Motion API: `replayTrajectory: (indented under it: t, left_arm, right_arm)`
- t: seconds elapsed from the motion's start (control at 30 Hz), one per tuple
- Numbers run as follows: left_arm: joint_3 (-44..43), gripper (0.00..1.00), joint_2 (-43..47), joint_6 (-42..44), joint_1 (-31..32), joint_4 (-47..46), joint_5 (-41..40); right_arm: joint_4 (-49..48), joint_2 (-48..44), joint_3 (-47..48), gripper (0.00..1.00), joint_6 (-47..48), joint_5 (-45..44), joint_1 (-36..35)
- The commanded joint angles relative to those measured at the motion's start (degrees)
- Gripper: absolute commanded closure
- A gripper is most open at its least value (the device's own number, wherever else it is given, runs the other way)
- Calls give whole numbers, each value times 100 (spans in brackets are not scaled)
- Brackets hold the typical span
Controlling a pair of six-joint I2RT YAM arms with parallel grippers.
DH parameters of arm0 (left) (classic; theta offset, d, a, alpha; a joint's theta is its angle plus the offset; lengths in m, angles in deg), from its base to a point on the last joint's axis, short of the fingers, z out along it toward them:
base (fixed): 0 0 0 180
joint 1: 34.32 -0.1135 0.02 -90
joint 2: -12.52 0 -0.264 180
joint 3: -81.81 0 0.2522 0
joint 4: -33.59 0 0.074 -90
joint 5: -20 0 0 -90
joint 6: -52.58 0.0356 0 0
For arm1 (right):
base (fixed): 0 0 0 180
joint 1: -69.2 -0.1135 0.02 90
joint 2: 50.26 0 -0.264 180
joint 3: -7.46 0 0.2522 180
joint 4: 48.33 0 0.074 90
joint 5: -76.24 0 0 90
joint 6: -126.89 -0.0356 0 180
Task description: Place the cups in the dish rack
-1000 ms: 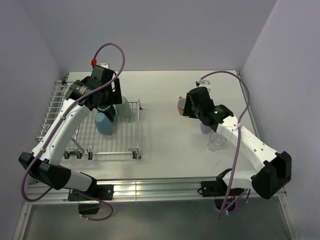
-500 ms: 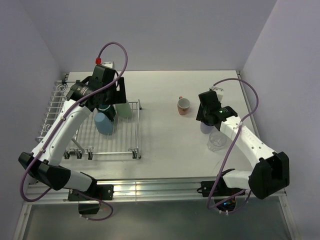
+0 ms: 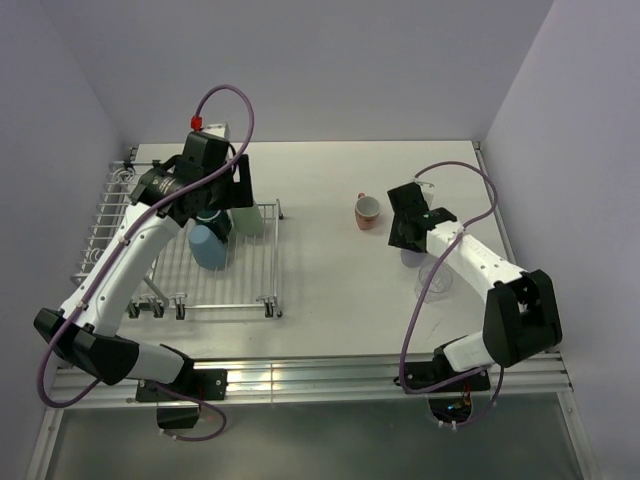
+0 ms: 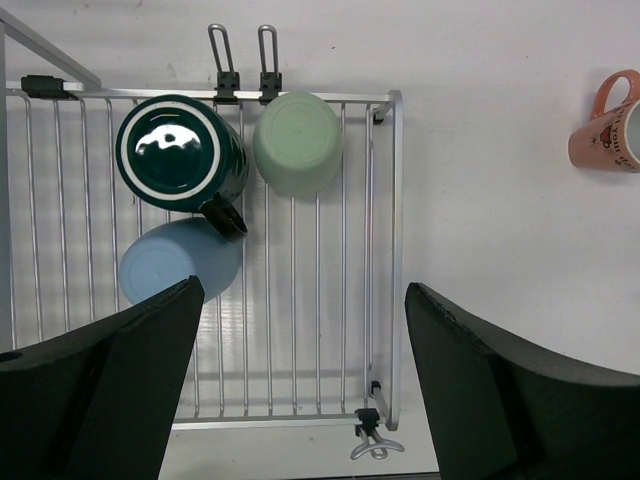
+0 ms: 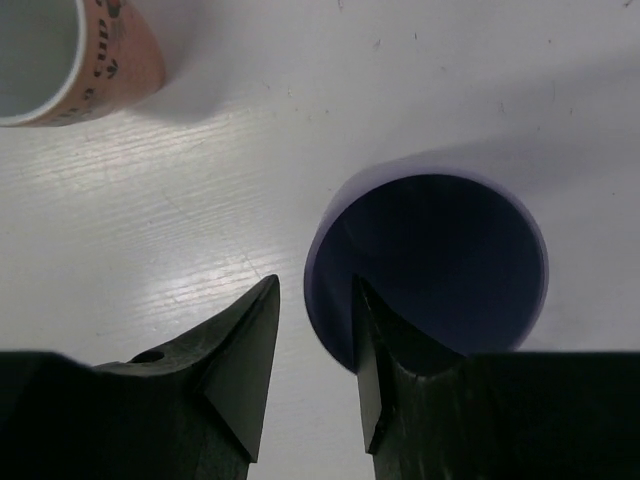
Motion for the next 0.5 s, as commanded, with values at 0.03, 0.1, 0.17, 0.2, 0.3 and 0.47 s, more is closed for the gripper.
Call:
replayTrajectory:
  t: [0.03,0.1,0.17,0.2,0.3,0.47]
  left_arm:
    - [97,11,238,58,38,-230,60]
    - [167,11,246,58,29,-265,61]
    - [211,11,273,41,29,-300,61]
    - [255,11,290,41,29,-318,69]
    - [342,11,343,32,37,-405,157]
    - [431,10,457,58,37,-590,473]
  right_arm:
    - [-370,228,-145,60,-18,-20,70]
    - [-405,333,-189,65,-18,-46,70]
    - [-431,369,-232,81,-9,-55,70]
    - [-432,377,-250,88,-27,-46,70]
    - [-379,247,-250,100,-27,33,70]
    - [-2,-254,-31,100,-9,226,-53]
